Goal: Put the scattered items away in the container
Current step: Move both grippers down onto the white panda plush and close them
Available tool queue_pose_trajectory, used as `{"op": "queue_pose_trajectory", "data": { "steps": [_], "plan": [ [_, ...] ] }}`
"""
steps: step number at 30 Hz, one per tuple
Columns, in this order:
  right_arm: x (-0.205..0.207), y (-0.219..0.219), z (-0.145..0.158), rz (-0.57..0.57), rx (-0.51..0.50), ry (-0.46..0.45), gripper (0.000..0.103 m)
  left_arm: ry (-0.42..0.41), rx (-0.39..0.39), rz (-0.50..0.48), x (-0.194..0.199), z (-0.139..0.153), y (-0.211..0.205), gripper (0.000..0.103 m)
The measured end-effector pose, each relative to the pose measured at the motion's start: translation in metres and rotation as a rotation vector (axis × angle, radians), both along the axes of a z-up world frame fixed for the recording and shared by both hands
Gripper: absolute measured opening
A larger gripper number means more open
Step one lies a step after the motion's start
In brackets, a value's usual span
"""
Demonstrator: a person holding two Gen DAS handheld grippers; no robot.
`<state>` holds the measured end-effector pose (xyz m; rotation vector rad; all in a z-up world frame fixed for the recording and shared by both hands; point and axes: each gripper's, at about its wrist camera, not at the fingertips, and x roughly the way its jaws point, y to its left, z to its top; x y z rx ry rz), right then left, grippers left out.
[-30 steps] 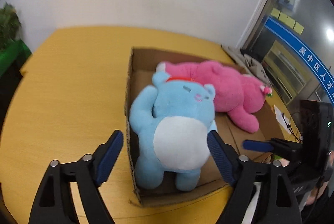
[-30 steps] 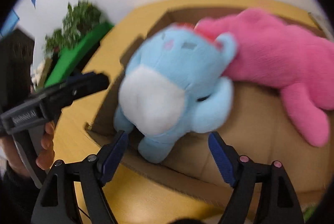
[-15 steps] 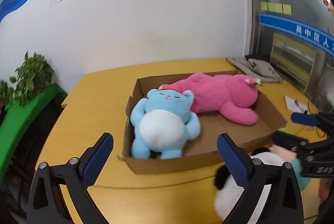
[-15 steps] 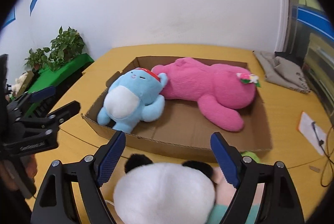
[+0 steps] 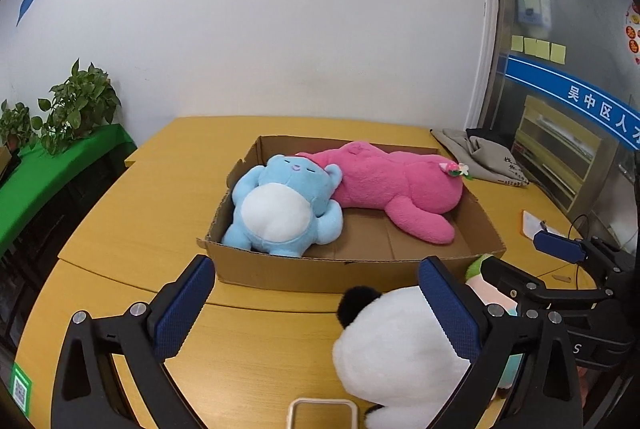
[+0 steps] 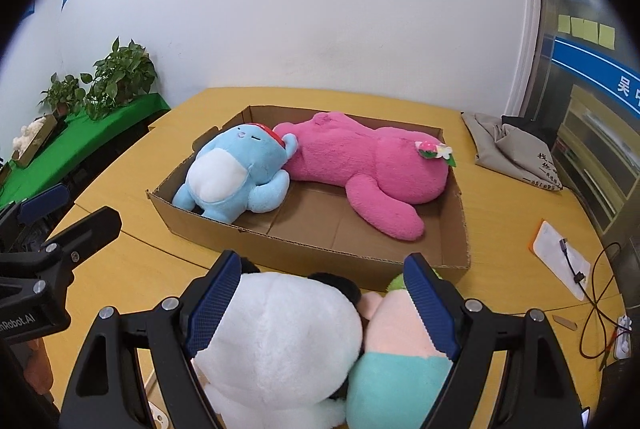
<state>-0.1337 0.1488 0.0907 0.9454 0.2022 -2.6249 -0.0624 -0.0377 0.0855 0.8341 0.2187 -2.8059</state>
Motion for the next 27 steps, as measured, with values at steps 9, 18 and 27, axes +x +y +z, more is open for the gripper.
{"op": "queue_pose_trajectory", "data": {
  "steps": [9, 18, 27],
  "plan": [
    [-0.001, 0.01, -0.006, -0.021, -0.001, -0.014, 0.083, -0.003, 0.009, -0.027, 0.001, 0.001, 0.01, 0.103],
    [-0.004, 0.008, -0.013, -0.005, 0.008, -0.027, 0.083, -0.023, 0.039, -0.028, 0.0, -0.004, 0.012, 0.103],
    [-0.009, 0.01, -0.02, -0.01, 0.004, -0.046, 0.083, -0.038, 0.063, -0.028, -0.005, -0.009, 0.01, 0.103]
  ]
}}
